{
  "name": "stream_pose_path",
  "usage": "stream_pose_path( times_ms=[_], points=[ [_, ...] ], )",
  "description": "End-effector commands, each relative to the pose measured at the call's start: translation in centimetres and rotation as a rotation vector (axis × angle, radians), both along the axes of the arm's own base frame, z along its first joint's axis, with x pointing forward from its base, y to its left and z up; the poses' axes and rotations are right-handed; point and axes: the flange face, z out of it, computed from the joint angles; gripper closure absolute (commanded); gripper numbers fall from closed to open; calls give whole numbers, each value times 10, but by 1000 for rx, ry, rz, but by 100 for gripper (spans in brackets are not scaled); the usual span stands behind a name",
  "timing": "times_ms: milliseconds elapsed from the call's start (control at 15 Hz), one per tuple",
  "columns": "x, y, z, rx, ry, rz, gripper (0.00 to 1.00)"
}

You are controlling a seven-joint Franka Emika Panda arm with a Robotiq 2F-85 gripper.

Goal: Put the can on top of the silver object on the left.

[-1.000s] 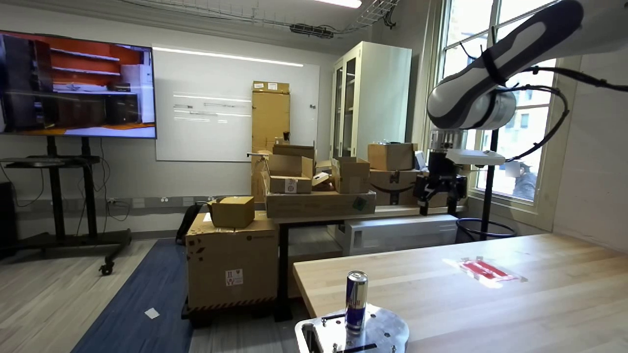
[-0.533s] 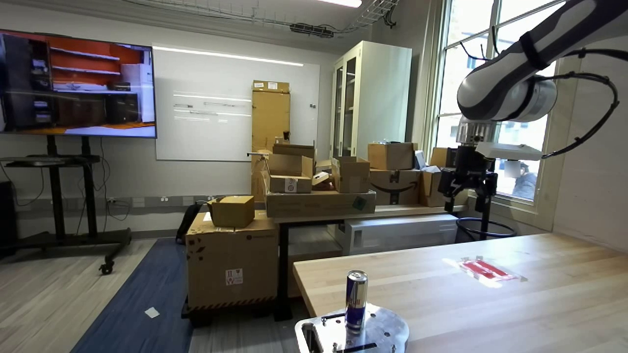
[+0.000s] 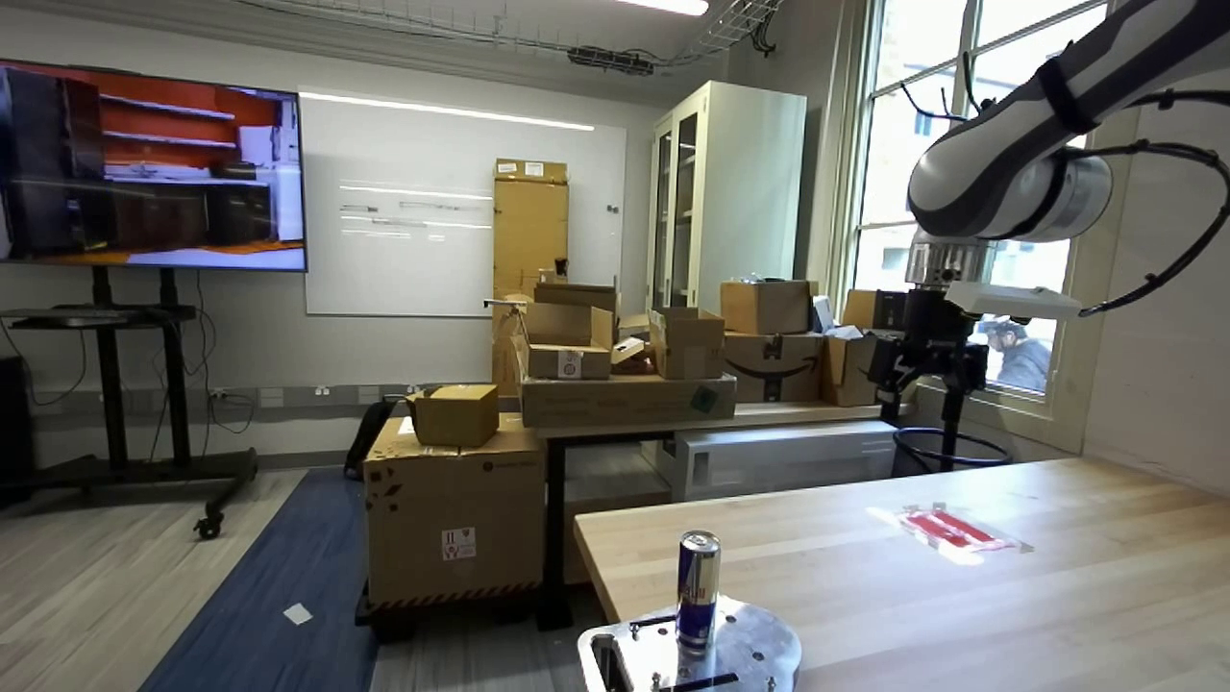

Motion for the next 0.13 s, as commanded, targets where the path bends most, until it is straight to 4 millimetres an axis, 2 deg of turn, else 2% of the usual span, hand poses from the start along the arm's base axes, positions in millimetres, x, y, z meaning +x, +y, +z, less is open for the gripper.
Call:
stream_pose_path(
  times_ms=[0,67],
  points=[
    [0,0,1,0,1,0,0],
    [0,0,1,0,1,0,0]
  ],
)
